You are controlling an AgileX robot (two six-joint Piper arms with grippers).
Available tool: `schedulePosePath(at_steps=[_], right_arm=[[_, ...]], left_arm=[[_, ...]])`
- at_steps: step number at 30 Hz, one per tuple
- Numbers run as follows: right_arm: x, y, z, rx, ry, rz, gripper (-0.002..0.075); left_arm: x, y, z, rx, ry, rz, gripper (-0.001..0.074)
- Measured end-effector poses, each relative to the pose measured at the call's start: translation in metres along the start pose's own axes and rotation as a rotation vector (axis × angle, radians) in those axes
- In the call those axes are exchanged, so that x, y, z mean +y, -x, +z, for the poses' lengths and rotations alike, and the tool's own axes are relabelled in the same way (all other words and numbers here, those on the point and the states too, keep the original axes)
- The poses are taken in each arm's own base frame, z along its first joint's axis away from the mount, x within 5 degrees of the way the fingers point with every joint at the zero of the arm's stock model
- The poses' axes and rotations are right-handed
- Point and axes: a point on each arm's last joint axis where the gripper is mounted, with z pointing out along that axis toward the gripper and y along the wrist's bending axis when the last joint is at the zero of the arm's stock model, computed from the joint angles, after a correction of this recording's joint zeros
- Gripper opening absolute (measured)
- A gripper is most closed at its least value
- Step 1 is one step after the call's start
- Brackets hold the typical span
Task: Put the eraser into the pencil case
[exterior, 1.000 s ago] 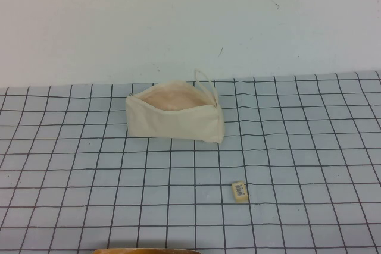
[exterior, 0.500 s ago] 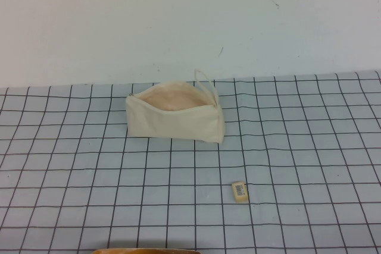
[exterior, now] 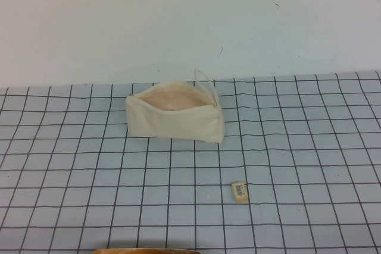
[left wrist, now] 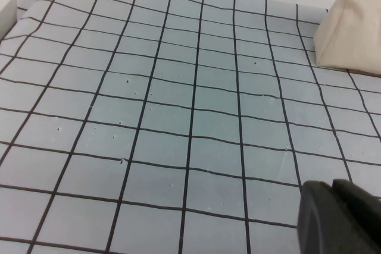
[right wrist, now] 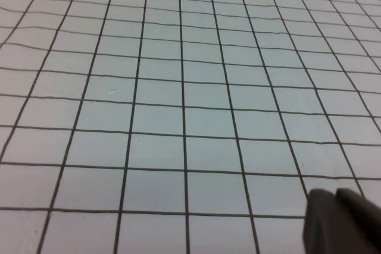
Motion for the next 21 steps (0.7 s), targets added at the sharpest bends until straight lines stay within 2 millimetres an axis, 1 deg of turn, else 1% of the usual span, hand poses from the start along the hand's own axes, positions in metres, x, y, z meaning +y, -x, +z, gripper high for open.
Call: schedulePosePath(at_steps=[3,5,6,10,12,13,16,21], right_arm=[[0.001,0.0,0.0,0.0,0.006,0.012,-0.0001],[0.003,0.001,0.0,-0.006,0.031,0.096,-0.0001],[0.005,0.001,0.0,-0.01,0.059,0.196,-0.0001],[0.018,0.009,-0.002,-0.016,0.232,0.795,-0.0001],[0.021,0.013,-0.003,-0.021,0.279,0.942,-0.0001],[0.021,0.014,-0.004,-0.026,0.289,0.964,-0.0001],[0.021,0.014,-0.004,-0.039,0.292,0.929,-0.0001],[0.022,0.014,-0.004,-0.046,0.295,0.782,-0.0001]], left_arm=[[0.0,0.0,0.0,0.0,0.0,0.0,-0.0002],[0.0,0.0,0.0,0.0,0.0,0.0,-0.0002],[0.0,0.0,0.0,0.0,0.0,0.0,-0.0002],[0.0,0.0,0.0,0.0,0.0,-0.001,-0.0002],[0.0,0.0,0.0,0.0,0.0,-0.001,-0.0002],[0.0,0.0,0.0,0.0,0.0,-0.001,-0.0002],[0.0,0.0,0.0,0.0,0.0,-0.001,-0.0002],[0.0,0.0,0.0,0.0,0.0,-0.001,-0.0002]])
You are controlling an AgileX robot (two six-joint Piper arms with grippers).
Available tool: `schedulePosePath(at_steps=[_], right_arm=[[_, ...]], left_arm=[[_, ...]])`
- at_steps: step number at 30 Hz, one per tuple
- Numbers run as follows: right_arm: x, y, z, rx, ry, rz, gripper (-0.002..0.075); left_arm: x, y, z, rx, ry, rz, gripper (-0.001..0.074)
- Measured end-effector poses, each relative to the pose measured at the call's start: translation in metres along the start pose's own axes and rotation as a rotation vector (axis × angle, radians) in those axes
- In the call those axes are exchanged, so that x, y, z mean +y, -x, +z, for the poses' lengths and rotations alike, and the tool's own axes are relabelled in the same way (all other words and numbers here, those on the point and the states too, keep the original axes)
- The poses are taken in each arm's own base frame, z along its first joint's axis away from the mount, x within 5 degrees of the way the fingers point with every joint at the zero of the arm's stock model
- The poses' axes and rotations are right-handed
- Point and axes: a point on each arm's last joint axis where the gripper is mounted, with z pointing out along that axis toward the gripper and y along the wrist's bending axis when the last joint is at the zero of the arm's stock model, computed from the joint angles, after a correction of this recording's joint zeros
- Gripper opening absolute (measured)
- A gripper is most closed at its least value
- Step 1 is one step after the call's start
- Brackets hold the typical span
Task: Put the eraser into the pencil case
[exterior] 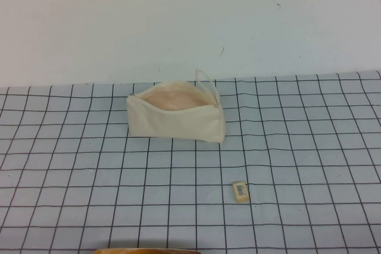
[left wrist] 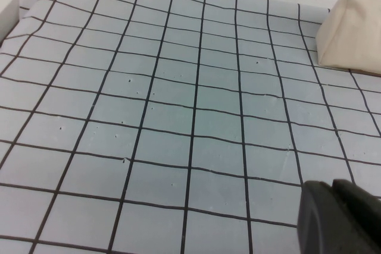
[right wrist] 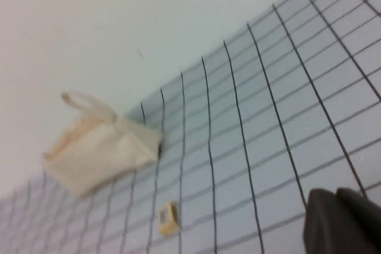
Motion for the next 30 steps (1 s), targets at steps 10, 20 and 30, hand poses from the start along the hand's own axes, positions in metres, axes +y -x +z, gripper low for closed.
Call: schedulePosePath(at_steps=[10,20,30], right_arm=[[0.07,0.056,-0.019,0.211,0.102,-0.59,-0.0001],[0.115,0.112,0.018,0.774,0.228,-0.93,-0.0001],[0.131,0.131,0.086,0.973,0.35,-1.012,-0.0001]], left_arm=[[0.0,0.0,0.0,0.0,0.0,0.0,-0.0002],[0.0,0.0,0.0,0.0,0.0,0.0,-0.0002],[0.0,0.0,0.0,0.0,0.0,0.0,-0.0002]])
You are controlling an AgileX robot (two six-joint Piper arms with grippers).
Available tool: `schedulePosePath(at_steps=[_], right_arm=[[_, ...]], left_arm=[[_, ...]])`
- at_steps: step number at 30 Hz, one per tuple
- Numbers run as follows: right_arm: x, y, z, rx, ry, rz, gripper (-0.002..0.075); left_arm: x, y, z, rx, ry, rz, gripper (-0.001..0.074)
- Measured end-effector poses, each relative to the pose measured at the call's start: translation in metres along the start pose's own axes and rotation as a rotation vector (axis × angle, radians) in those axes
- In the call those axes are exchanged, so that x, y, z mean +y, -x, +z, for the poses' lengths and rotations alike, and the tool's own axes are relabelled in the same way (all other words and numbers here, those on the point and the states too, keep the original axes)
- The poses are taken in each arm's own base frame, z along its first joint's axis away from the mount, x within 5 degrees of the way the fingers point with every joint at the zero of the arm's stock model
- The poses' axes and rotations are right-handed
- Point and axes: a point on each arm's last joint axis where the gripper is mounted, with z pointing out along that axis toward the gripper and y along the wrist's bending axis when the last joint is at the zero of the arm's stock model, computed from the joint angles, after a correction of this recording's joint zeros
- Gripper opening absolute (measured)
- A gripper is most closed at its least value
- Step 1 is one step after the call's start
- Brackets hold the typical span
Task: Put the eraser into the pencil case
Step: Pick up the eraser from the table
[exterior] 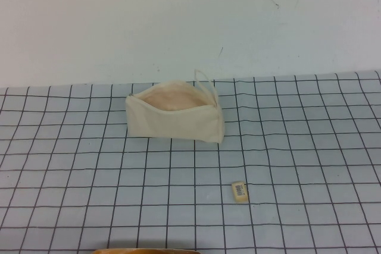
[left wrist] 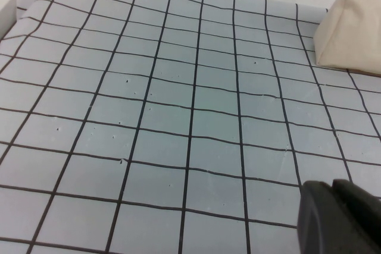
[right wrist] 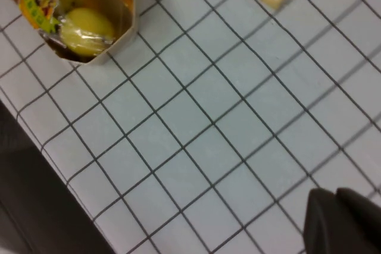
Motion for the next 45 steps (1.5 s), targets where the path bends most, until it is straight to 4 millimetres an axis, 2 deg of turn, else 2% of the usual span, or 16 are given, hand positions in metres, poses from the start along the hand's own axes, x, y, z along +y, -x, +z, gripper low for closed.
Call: schedulePosePath(at_steps=[4,10,16,21,23,25,31,34,40,45], right_arm=[[-0.002,0.022,0.03,0.07,0.046,-0.138,-0.0001],[0.011,0.051,0.089,0.266,0.083,-0.416,-0.0001],[0.014,0.085,0.137,0.335,0.118,-0.522,-0.0001],[0.016,0.115,0.171,0.34,0.131,-0.542,0.0],[0.016,0.124,0.185,0.345,0.129,-0.506,0.0011],[0.013,0.131,0.199,0.352,0.12,-0.441,0.0053],[0.002,0.143,0.237,0.354,0.072,-0.218,0.0327],[-0.003,0.143,0.254,0.353,0.033,-0.071,0.0414],[-0.016,0.137,0.286,0.402,-0.093,0.194,0.0451],[-0.025,0.129,0.306,0.432,-0.178,0.325,0.045]], left_arm=[[0.0,0.0,0.0,0.0,0.0,0.0,-0.0002],[0.0,0.0,0.0,0.0,0.0,0.0,-0.0002],[0.0,0.0,0.0,0.0,0.0,0.0,-0.0002],[0.0,0.0,0.0,0.0,0.0,0.0,-0.0002],[0.0,0.0,0.0,0.0,0.0,0.0,-0.0002],[0.0,0.0,0.0,0.0,0.0,0.0,-0.0002],[0.0,0.0,0.0,0.0,0.0,0.0,-0.0002],[0.0,0.0,0.0,0.0,0.0,0.0,-0.0002],[0.0,0.0,0.0,0.0,0.0,0.0,-0.0002],[0.0,0.0,0.0,0.0,0.0,0.0,-0.0002]])
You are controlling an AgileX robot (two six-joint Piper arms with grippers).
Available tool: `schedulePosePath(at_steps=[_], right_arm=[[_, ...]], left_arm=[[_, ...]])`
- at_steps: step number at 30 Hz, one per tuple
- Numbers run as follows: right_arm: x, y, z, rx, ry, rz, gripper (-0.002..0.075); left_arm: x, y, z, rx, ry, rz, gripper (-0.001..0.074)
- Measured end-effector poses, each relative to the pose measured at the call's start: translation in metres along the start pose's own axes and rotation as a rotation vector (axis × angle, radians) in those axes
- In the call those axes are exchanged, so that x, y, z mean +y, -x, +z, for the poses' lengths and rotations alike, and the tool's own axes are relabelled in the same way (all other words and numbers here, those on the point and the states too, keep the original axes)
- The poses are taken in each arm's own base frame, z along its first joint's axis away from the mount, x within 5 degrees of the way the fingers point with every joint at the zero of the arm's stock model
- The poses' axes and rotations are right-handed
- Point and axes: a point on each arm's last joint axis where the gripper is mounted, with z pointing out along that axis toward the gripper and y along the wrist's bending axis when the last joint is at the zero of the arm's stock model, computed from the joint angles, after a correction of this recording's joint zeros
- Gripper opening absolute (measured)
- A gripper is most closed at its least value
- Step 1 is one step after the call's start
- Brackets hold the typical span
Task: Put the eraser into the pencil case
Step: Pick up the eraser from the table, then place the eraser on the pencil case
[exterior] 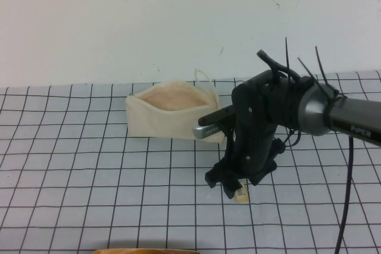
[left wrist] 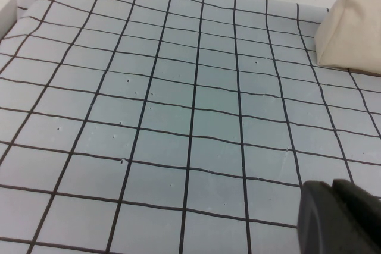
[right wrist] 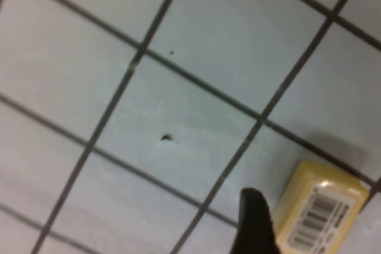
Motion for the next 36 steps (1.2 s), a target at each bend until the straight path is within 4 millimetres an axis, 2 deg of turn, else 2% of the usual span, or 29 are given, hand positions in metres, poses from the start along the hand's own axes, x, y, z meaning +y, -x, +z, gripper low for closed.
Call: schedulePosePath(at_steps=[4,8,10,14,20,23,28,31,33,36], right_arm=[[-0.003,0.001,0.012,0.006,-0.011,0.05,0.045],[-0.003,0.003,0.014,-0.003,-0.012,0.074,0.0435],[-0.003,0.003,0.015,-0.002,-0.014,0.076,0.0388],[-0.003,0.003,0.015,-0.002,-0.014,0.067,0.0209],[-0.002,0.006,0.008,0.017,-0.009,0.006,0.0206],[0.002,0.015,-0.013,-0.025,-0.004,-0.035,0.0206],[0.021,0.04,-0.08,-0.281,-0.003,-0.137,0.0206],[0.031,0.054,-0.11,-0.465,-0.007,-0.178,0.0206],[0.033,0.062,-0.118,-0.568,-0.017,-0.192,0.0206],[0.035,0.072,-0.12,-0.687,-0.028,-0.211,0.0206]], left_arm=[[0.0,0.0,0.0,0.0,0.0,0.0,-0.0002],[0.0,0.0,0.0,0.0,0.0,0.0,-0.0002],[0.0,0.0,0.0,0.0,0.0,0.0,-0.0002],[0.0,0.0,0.0,0.0,0.0,0.0,-0.0002],[0.0,0.0,0.0,0.0,0.0,0.0,-0.0002],[0.0,0.0,0.0,0.0,0.0,0.0,-0.0002],[0.0,0.0,0.0,0.0,0.0,0.0,-0.0002],[0.0,0.0,0.0,0.0,0.0,0.0,-0.0002],[0.0,0.0,0.0,0.0,0.0,0.0,-0.0002],[0.0,0.0,0.0,0.0,0.0,0.0,-0.0002]])
